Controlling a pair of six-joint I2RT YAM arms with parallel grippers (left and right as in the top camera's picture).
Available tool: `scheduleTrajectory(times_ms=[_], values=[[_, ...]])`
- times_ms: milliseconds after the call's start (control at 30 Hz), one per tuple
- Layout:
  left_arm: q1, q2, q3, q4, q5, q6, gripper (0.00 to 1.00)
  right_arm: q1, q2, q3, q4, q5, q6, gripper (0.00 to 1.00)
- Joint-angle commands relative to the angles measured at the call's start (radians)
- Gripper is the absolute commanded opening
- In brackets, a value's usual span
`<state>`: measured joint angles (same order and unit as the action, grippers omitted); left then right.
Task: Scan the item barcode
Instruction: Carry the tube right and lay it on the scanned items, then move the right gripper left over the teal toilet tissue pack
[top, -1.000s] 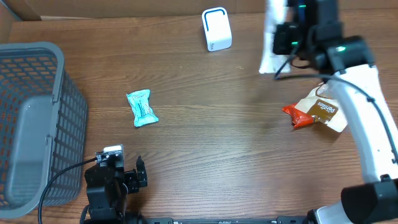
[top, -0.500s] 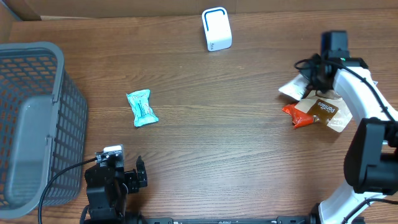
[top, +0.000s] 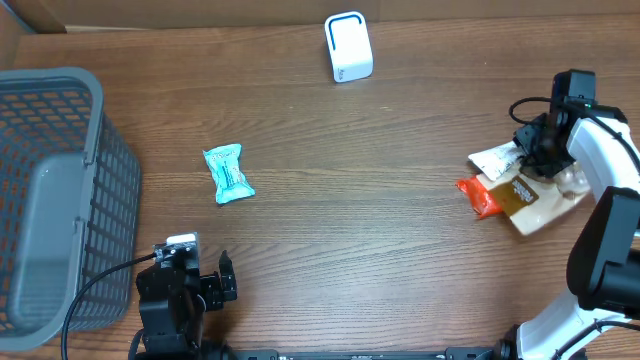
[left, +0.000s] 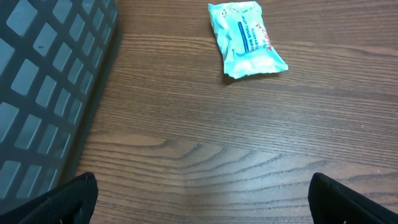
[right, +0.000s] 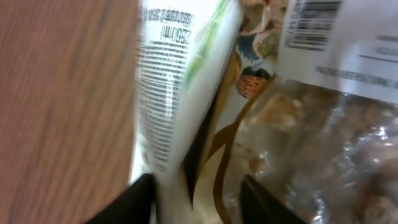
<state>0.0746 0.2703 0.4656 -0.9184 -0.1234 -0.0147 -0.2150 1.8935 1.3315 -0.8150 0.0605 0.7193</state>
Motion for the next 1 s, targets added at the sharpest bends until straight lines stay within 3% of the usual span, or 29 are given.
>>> scheduleTrajectory(times_ms=[0,100,233,500,800,967], values=[[0.005,-0.004,-0.002,0.002,0.010,0.019,1.00,-0.011,-0.045,0.060,-0.047,0.005,-0.082,0.60],[0.005,-0.004,-0.001,0.002,0.010,0.019,0.99,-0.007,-0.087,0.128,-0.111,-0.022,-0.149,0.80],[0.005,-0.004,-0.001,0.002,0.010,0.019,1.00,0.017,-0.156,0.230,-0.185,-0.128,-0.304,0.93],[0.005,-0.004,-0.001,0.002,0.010,0.019,1.00,0.190,-0.212,0.278,-0.138,-0.508,-0.489,0.95],[0.005,-0.004,-0.001,0.002,0.010,0.019,1.00,0.640,-0.051,0.278,0.071,-0.526,-0.516,0.93],[0.005,-0.004,-0.001,0.002,0.010,0.019,0.99,0.819,0.045,0.296,0.167,-0.482,-0.542,0.93]])
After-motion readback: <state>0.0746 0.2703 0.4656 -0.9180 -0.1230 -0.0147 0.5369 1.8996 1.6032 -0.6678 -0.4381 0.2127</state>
